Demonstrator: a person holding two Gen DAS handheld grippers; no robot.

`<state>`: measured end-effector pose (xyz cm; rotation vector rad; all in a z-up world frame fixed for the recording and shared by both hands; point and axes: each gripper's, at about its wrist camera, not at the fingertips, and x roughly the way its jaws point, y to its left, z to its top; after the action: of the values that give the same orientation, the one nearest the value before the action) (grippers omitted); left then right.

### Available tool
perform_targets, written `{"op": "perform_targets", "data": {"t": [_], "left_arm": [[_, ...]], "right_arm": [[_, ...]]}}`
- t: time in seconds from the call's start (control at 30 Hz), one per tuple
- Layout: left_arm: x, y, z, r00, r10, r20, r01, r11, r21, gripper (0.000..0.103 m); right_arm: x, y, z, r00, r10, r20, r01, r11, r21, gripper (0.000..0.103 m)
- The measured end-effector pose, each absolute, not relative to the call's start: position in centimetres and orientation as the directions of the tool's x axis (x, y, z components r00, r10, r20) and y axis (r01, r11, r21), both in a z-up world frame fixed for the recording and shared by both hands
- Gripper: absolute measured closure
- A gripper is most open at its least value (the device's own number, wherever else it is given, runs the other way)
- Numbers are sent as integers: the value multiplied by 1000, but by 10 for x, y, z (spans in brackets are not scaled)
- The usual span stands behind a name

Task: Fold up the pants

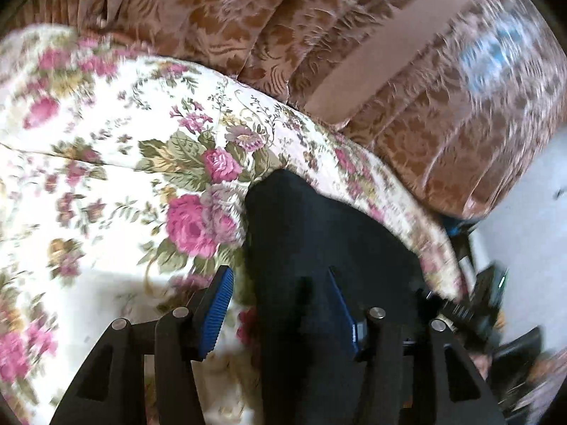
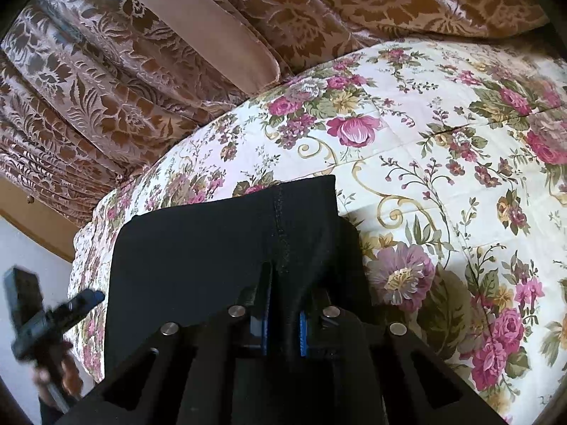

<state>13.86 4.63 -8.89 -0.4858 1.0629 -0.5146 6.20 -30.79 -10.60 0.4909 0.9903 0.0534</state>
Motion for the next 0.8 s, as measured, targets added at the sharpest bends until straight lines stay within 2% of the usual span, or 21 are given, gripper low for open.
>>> {"op": "perform_targets", "data": {"t": [0.3,0.47,0.5,0.63,0.73,0.8], "left_arm": [[197,36,-135,243,-775,-583,54,611,-790,48],[210,30,-143,199,-812,-549,57,568,-821,48],[210,30,-141,206,-807,-553,62,575,-816,53],[195,20,-112,337,-709,-620,179,695,-697,79],[182,-2,-93,441,-562,-700,246,826,-508,91],[178,-17,-96,459,-454,-764,255,891,-376,91]], "right_arm": [[56,-300,-108,588,209,-781,147,922,357,92],[54,-304,-113,594,223,-773,154,912,381,92],[54,-304,-115,596,225,-771,156,909,386,91],[52,-305,-116,607,228,-761,161,903,399,91],[53,-298,-115,607,169,-776,173,926,337,92],[56,-291,-115,606,109,-788,170,950,263,92]]}}
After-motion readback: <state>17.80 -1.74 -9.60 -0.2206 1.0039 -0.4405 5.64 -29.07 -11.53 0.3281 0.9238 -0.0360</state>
